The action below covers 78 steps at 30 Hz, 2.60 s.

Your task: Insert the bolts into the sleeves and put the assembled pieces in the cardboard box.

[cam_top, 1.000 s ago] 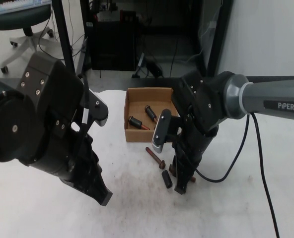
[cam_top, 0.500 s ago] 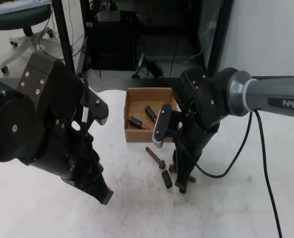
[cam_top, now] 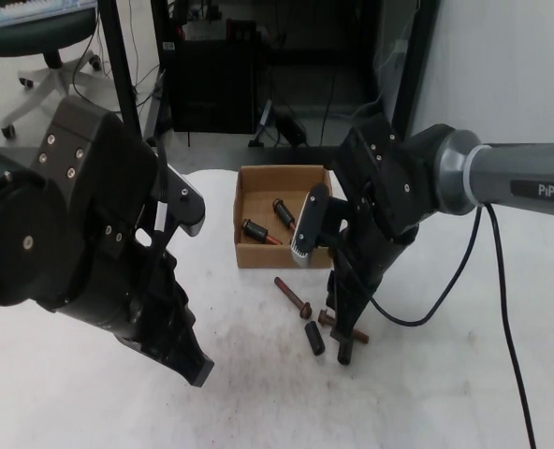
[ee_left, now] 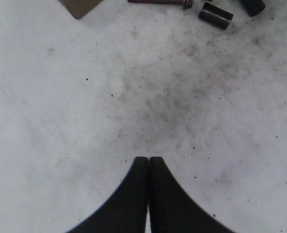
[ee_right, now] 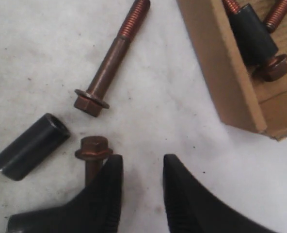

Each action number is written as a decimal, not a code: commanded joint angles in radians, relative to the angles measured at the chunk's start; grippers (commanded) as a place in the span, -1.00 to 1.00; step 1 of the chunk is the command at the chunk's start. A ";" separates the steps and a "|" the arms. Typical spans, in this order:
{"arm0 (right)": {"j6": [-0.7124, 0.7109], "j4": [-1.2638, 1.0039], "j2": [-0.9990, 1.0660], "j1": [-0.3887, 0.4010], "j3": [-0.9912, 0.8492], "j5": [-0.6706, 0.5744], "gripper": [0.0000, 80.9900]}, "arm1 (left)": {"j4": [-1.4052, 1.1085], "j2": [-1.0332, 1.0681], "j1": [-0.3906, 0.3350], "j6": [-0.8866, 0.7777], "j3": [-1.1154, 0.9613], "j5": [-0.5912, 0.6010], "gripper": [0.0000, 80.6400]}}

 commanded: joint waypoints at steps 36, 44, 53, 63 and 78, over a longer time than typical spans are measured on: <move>-0.012 0.048 0.056 0.001 -0.002 -0.051 -0.31 | -0.018 -0.012 0.002 -0.008 -0.001 0.007 -1.00; -0.012 0.026 0.066 0.003 -0.002 -0.083 -0.67 | -0.018 -0.012 0.002 -0.008 -0.001 0.007 -1.00; 0.121 -0.101 0.019 -0.007 -0.002 -0.138 -0.98 | 0.016 -0.012 0.002 -0.008 -0.003 0.007 -1.00; 0.293 -0.109 -0.217 -0.094 -0.002 -0.155 -0.98 | 0.004 -0.011 -0.030 -0.072 -0.039 0.160 -1.00; 0.387 0.099 -0.513 -0.305 -0.002 -0.133 -0.98 | -0.020 0.456 -0.192 -0.248 -0.457 0.201 -1.00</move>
